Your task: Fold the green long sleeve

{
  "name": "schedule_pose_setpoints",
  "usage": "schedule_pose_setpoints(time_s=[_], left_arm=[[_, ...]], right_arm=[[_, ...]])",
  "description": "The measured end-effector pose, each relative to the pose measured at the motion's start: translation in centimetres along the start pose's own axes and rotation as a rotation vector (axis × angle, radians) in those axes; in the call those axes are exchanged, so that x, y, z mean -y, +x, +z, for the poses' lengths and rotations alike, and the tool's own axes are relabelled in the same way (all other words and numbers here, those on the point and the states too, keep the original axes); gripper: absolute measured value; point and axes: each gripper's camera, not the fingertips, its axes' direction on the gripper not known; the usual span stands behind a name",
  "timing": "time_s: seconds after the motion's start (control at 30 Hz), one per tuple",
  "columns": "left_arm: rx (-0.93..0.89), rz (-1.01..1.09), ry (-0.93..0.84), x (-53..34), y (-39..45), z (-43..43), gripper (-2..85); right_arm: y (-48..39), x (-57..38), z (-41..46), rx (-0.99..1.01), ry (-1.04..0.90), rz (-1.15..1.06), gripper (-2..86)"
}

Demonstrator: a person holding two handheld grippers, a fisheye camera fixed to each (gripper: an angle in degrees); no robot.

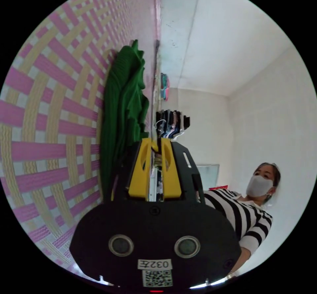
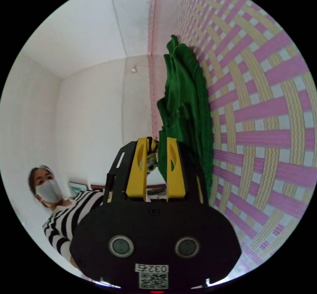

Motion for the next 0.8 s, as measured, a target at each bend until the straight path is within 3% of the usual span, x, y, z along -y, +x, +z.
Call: schedule_pose_setpoints(time_s=[0.17,0.3,0.43,0.57,0.8], left_arm=[[0.213,-0.06,-0.018,0.7,-1.4,1.6,0.2],[0.159,0.026,-0.003,-0.9,0.0,0.8,1.8],[0.267,0.113,-0.015,-6.4,2.4,-1.3,5.7],[0.415,0.176,-0.162,-11.9,3.3,0.2,7.6],[0.458,0.235,-0.174,-15.2,4.4,2.0,6.3]], right_arm=[[0.4,2.2,3.0,-0.23,-0.008,-0.036,5.4],[-0.3,1.2,3.3,-0.213,-0.016,-0.086,9.8],[-1.6,-4.3,1.7,-0.355,-0.025,-0.159,10.1],[0.0,-10.6,1.7,-0.406,-0.051,-0.159,10.2],[1.8,-14.8,4.8,-0.43,-0.102,-0.192,8.9]])
